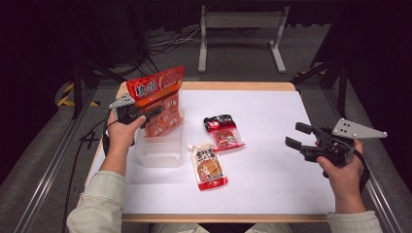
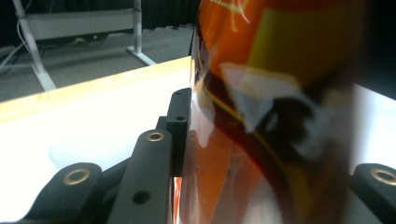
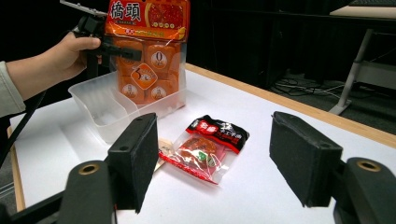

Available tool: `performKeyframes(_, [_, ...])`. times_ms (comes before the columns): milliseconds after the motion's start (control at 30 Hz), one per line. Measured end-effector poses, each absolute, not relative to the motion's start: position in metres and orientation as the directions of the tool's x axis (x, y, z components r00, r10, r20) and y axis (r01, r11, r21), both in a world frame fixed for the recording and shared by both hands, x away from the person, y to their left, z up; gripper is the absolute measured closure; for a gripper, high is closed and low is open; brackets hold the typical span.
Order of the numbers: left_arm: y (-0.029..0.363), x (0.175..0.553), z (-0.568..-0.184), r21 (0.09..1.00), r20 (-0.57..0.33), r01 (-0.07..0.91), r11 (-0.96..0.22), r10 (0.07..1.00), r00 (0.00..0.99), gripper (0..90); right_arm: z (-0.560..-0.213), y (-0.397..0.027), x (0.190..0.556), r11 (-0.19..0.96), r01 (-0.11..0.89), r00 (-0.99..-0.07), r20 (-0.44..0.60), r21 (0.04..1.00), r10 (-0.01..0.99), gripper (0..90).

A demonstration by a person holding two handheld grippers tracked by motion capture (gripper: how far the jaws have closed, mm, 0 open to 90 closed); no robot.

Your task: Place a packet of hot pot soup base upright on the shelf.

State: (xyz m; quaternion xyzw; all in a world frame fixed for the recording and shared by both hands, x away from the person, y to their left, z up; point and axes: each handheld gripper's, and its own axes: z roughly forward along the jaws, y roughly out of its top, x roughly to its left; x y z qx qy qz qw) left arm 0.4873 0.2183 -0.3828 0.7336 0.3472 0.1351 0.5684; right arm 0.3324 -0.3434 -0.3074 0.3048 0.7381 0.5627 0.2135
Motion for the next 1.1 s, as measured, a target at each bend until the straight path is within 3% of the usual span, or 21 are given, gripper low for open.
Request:
performKeyframes(333, [0.222,0.488,-0.383,0.913,-0.185,0.385,-0.136,0.704,0.686,70.4,-0.309,-0.341,0.334,0.191,0.217,-0.726,0.028,0.957,0.687,33.2])
performKeyframes(467, [0.221,0.486,-0.381,0.915,-0.138,0.369,-0.165,0.731,0.668,67.2,-0.309,-0.341,0.334,0.189,0.216,-0.728,0.029,0.958,0.685,33.1])
performKeyframes(567, [0.224,0.486,-0.381,0.914,-0.133,0.375,-0.155,0.759,0.638,54.7,-0.310,-0.341,0.334,0.189,0.216,-0.728,0.029,0.958,0.685,33.0])
performKeyframes(700, [0.230,0.486,-0.380,0.913,-0.161,0.393,-0.108,0.789,0.593,24.8,-0.310,-0.340,0.336,0.193,0.217,-0.728,0.028,0.957,0.685,32.7])
performKeyframes(800, [0.234,0.486,-0.382,0.908,-0.157,0.406,-0.103,0.814,0.559,10.3,-0.311,-0.339,0.336,0.196,0.218,-0.729,0.026,0.956,0.684,32.6])
performKeyframes(1100, [0.236,0.476,-0.375,0.929,-0.166,0.362,-0.069,0.800,0.577,6.1,-0.313,-0.338,0.340,0.199,0.225,-0.728,0.029,0.954,0.685,32.4])
